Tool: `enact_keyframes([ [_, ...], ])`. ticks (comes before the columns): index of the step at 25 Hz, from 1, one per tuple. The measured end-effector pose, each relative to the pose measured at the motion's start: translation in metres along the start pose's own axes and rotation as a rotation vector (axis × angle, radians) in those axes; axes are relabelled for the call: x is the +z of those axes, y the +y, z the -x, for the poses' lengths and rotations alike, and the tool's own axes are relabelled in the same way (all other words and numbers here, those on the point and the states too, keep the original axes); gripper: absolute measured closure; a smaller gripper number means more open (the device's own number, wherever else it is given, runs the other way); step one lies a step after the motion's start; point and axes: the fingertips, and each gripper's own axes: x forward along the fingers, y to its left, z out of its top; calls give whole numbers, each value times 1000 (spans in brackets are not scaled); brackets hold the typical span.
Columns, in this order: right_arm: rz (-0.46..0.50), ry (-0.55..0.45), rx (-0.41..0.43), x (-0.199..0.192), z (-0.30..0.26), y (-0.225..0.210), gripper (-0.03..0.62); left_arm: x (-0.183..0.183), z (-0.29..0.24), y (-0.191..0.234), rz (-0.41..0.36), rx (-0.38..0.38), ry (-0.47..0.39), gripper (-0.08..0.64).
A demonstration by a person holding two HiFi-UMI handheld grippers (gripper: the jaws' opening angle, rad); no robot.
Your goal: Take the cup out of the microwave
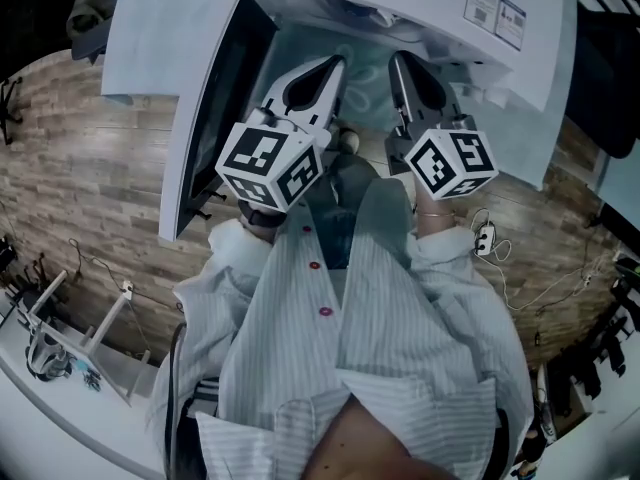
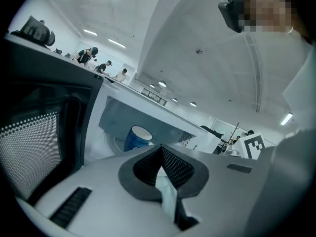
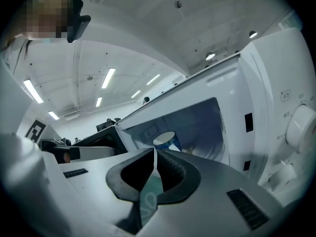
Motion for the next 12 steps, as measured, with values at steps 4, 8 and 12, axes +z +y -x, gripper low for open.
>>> enact_keyframes([
  [4,-9,13,-10,-10,-5,-8,557,-12,-3,7,-3,5,11,552],
  [8,-24,12,-30,-16,-11,-17,555,-20,-8,15,3,11,16,552],
  [12,-26,13,-48,-20,-15,-28,554,-26,-15,20,22,17,13,552],
])
